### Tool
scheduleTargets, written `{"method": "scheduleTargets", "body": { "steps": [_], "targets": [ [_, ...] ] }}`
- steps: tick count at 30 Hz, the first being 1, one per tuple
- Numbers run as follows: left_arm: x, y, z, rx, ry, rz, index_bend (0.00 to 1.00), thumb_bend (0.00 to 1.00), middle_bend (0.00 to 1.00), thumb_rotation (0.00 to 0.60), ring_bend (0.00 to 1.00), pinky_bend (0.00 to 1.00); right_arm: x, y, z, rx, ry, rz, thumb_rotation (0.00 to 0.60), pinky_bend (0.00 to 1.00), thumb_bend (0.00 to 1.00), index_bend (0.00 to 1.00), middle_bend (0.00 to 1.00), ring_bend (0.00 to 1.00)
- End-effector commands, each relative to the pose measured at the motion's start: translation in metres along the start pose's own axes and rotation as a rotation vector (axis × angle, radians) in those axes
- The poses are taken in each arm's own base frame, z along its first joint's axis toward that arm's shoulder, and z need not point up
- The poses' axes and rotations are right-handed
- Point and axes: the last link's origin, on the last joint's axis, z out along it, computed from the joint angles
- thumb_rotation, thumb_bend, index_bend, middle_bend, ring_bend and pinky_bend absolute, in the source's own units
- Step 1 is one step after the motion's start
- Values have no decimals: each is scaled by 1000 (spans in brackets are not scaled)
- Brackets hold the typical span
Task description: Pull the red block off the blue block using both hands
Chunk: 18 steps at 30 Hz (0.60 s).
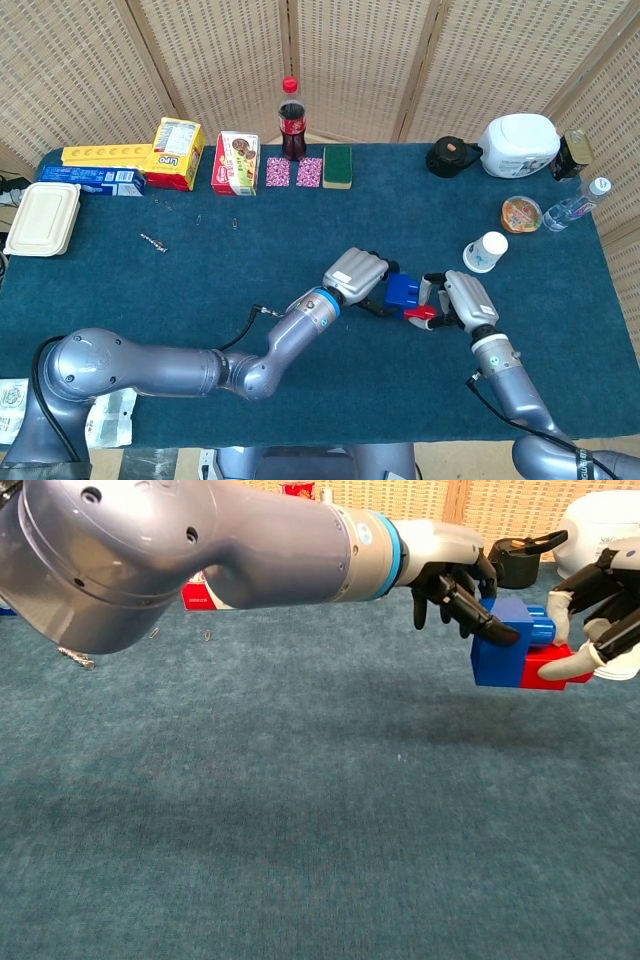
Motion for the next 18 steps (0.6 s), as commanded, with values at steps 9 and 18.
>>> {"method": "scheduleTargets", "body": {
  "steps": [9,18],
  "targets": [
    [4,-8,-2,5,8,3,585,368,412,326,319,396,1,8,-3,-19,19,-32,599,586,189,655,615,840],
    [12,-22,-8,21,17,39,585,368,412,329,319,396,4,19,-9,-37,28,-50,599,587,188,655,614,836]
  ]
}}
